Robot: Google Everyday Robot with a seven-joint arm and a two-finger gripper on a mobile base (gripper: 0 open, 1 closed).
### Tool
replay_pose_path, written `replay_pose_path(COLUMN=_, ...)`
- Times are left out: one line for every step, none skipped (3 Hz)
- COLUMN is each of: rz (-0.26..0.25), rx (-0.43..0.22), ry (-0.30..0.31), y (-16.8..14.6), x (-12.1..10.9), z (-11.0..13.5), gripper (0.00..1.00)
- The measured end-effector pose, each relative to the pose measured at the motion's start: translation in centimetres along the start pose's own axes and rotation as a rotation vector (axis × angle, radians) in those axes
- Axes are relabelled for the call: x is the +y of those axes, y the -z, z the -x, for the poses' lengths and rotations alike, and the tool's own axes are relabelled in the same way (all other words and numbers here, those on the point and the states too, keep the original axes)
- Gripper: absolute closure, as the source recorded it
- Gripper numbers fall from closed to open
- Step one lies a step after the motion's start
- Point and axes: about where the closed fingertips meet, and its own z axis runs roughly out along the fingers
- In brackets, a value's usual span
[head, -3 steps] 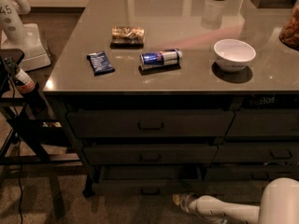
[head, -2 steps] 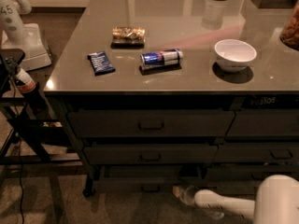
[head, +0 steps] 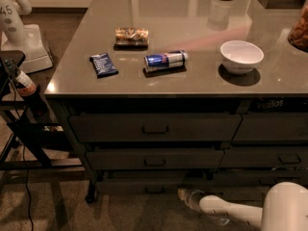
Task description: Close bottom drawer
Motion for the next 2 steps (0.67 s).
replay_pose_path(rz=-0.009, rx=-0.042, ry=0.001, y=-0.8, x=-0.1, z=1.5, gripper=1.00)
replay_pose_path(rz=-0.031, rx=-0.091, ry=0.000, y=-2.3, x=-0.9, z=3.9, gripper=1.00)
